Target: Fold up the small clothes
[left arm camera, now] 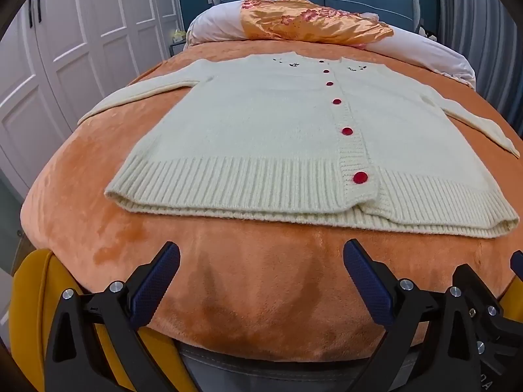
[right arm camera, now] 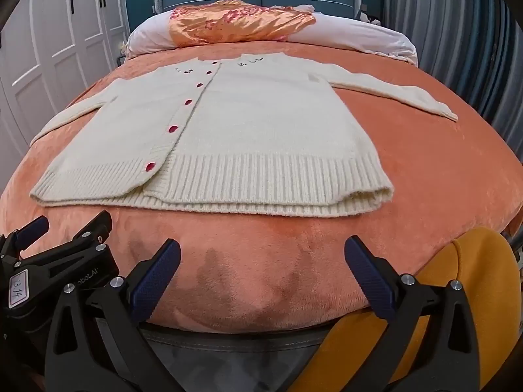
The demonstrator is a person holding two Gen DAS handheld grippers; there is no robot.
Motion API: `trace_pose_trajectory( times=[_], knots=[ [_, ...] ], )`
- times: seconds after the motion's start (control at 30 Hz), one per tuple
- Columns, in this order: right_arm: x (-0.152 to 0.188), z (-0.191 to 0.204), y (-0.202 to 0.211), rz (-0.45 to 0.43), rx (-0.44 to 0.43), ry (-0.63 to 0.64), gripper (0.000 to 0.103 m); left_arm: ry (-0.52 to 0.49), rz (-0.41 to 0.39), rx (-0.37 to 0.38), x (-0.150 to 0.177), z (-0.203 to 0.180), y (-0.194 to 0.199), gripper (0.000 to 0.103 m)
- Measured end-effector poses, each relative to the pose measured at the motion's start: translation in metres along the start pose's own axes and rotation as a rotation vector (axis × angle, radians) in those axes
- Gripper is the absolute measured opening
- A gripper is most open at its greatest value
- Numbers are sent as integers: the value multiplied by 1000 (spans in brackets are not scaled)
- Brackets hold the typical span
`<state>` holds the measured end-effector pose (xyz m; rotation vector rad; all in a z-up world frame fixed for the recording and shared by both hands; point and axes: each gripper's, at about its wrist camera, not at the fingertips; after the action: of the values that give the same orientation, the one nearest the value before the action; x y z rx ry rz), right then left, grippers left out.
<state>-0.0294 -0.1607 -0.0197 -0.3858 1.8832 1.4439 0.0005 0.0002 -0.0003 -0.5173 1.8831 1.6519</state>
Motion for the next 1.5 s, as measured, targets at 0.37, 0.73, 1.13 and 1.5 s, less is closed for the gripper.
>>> trace_pose_trajectory(
  times=[0.37, 0.73, 1.13, 1.5],
  knots=[
    [1, -1, 5, 2, -12, -5, 98, -14, -18, -12, -6, -1, 6, 98],
    [-1, 0, 1, 12, -13, -9, 98, -20, -29, -21, 0, -3, 9, 98],
    [0, 0, 1, 12, -13, -8, 98, -22, -30, -21, 1, -3, 8, 98],
    [0, 0, 1, 12, -13, -7, 98, -22, -31, -22, 1, -3, 8, 98]
  ],
)
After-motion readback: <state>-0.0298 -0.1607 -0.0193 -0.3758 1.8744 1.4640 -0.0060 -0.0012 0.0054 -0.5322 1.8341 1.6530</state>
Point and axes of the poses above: each gripper's, at about its wrist camera, not at the fingertips, and y roughly against the way its jaws point, z to its left, x to its underside, and after that the axes turned 9 degrees about x, right-handed
